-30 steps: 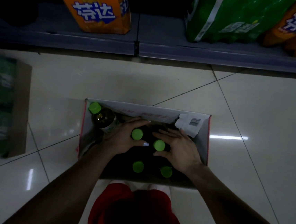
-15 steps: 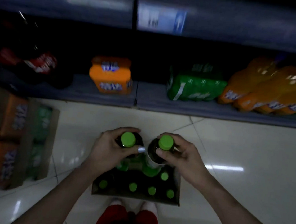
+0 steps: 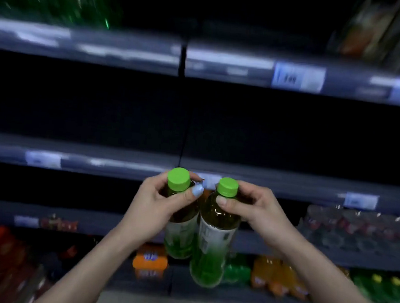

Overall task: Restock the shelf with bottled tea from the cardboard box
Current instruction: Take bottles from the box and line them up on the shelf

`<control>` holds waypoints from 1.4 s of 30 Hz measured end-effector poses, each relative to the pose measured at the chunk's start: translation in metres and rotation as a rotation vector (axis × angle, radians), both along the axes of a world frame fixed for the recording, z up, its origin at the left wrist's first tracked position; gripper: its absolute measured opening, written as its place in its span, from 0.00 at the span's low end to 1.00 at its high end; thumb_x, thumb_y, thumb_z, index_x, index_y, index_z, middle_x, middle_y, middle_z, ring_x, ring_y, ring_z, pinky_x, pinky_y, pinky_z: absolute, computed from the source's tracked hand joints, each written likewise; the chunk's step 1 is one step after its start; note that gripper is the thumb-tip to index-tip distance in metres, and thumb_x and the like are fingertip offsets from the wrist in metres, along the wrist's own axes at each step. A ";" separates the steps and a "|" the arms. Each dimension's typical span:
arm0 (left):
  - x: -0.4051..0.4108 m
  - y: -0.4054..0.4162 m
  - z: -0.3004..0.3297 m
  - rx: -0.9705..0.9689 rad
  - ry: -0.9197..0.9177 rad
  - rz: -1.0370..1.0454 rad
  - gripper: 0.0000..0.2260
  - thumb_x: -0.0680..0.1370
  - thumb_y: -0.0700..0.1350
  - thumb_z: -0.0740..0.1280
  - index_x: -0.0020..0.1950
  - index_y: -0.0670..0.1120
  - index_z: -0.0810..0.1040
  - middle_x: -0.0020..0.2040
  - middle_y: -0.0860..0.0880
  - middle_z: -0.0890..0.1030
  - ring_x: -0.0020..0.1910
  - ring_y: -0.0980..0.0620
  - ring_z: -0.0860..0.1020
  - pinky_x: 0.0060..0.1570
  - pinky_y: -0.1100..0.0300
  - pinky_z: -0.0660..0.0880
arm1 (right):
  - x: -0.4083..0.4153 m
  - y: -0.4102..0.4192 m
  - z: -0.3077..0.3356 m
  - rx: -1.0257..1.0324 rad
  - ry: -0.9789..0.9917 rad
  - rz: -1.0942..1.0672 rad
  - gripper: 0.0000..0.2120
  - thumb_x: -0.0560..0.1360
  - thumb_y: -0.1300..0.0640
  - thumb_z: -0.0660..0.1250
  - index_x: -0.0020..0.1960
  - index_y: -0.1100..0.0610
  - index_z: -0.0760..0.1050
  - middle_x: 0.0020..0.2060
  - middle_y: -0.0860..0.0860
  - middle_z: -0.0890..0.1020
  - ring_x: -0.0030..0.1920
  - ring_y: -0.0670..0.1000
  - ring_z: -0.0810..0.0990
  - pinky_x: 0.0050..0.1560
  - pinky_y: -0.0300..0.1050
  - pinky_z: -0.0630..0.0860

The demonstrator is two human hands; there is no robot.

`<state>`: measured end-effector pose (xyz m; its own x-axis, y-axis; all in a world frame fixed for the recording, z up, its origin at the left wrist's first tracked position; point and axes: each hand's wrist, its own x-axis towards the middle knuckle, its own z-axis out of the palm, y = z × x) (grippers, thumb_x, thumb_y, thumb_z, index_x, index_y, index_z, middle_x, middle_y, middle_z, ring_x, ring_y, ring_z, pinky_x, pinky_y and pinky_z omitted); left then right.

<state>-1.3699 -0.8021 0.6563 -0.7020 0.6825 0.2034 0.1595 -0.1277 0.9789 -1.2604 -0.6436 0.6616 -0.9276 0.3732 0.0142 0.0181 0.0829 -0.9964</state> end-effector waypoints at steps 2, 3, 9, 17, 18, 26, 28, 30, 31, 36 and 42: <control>-0.005 -0.002 0.048 0.044 0.056 0.001 0.13 0.65 0.48 0.70 0.47 0.44 0.83 0.34 0.56 0.82 0.36 0.64 0.78 0.37 0.73 0.73 | -0.004 -0.001 0.054 0.051 0.028 0.014 0.14 0.62 0.55 0.73 0.47 0.59 0.82 0.40 0.50 0.85 0.43 0.46 0.82 0.44 0.37 0.79; -0.009 -0.002 0.071 0.070 0.074 0.001 0.14 0.65 0.49 0.70 0.47 0.44 0.83 0.34 0.56 0.82 0.36 0.64 0.78 0.37 0.72 0.74 | -0.006 -0.002 0.079 0.063 0.048 0.015 0.15 0.62 0.56 0.73 0.47 0.60 0.82 0.40 0.51 0.85 0.42 0.47 0.82 0.43 0.37 0.78; -0.039 -0.002 0.176 0.222 0.158 0.036 0.17 0.63 0.54 0.71 0.44 0.45 0.84 0.35 0.55 0.81 0.36 0.61 0.78 0.37 0.71 0.74 | -0.021 -0.010 0.185 0.096 0.132 -0.069 0.15 0.62 0.54 0.74 0.47 0.59 0.82 0.39 0.50 0.85 0.40 0.47 0.83 0.41 0.41 0.79; -0.070 0.023 0.257 0.323 0.336 0.186 0.10 0.65 0.58 0.70 0.38 0.53 0.83 0.34 0.57 0.83 0.40 0.61 0.80 0.43 0.65 0.76 | -0.052 0.006 0.265 0.142 0.259 -0.297 0.10 0.68 0.56 0.74 0.48 0.58 0.83 0.37 0.50 0.85 0.38 0.47 0.83 0.42 0.45 0.81; -0.075 0.028 0.264 0.328 0.336 0.189 0.12 0.64 0.59 0.71 0.38 0.53 0.83 0.36 0.56 0.83 0.41 0.59 0.80 0.45 0.62 0.76 | -0.057 0.012 0.273 0.144 0.276 -0.324 0.09 0.68 0.56 0.74 0.47 0.57 0.83 0.37 0.50 0.84 0.37 0.47 0.83 0.40 0.44 0.81; -0.109 0.097 0.306 0.377 0.336 0.190 0.17 0.66 0.59 0.73 0.36 0.46 0.81 0.34 0.55 0.80 0.37 0.58 0.77 0.43 0.59 0.72 | -0.088 0.078 0.318 0.164 0.401 -0.470 0.08 0.66 0.57 0.76 0.44 0.55 0.83 0.35 0.49 0.82 0.33 0.46 0.80 0.39 0.45 0.77; -0.113 0.121 0.310 0.360 0.336 0.173 0.11 0.67 0.56 0.73 0.31 0.51 0.81 0.29 0.59 0.79 0.33 0.62 0.76 0.40 0.62 0.72 | -0.099 0.102 0.324 0.177 0.395 -0.481 0.09 0.65 0.56 0.77 0.44 0.55 0.83 0.35 0.50 0.83 0.35 0.48 0.81 0.40 0.48 0.77; -0.122 0.146 0.311 0.375 0.310 0.165 0.12 0.68 0.54 0.74 0.27 0.52 0.78 0.26 0.59 0.78 0.31 0.63 0.75 0.38 0.63 0.70 | -0.112 0.127 0.326 0.188 0.383 -0.490 0.11 0.63 0.55 0.77 0.44 0.57 0.83 0.36 0.51 0.84 0.36 0.49 0.81 0.40 0.47 0.77; -0.127 0.159 0.311 0.376 0.298 0.174 0.13 0.68 0.53 0.74 0.26 0.51 0.78 0.25 0.59 0.77 0.30 0.62 0.74 0.38 0.62 0.70 | -0.121 0.139 0.327 0.193 0.375 -0.493 0.13 0.62 0.55 0.78 0.45 0.58 0.83 0.38 0.51 0.85 0.37 0.50 0.82 0.40 0.45 0.77; -0.155 0.211 0.301 0.329 0.197 0.291 0.11 0.64 0.56 0.76 0.30 0.50 0.81 0.30 0.57 0.81 0.33 0.58 0.78 0.41 0.61 0.73 | -0.156 0.187 0.315 0.198 0.315 -0.481 0.20 0.60 0.52 0.79 0.49 0.58 0.83 0.40 0.54 0.85 0.38 0.51 0.81 0.38 0.41 0.74; -0.167 0.238 0.298 0.201 0.163 0.311 0.22 0.59 0.62 0.75 0.46 0.51 0.83 0.46 0.50 0.85 0.47 0.49 0.83 0.55 0.49 0.79 | -0.178 0.210 0.310 0.308 0.271 -0.401 0.14 0.61 0.44 0.77 0.40 0.53 0.81 0.41 0.51 0.86 0.43 0.50 0.84 0.50 0.47 0.79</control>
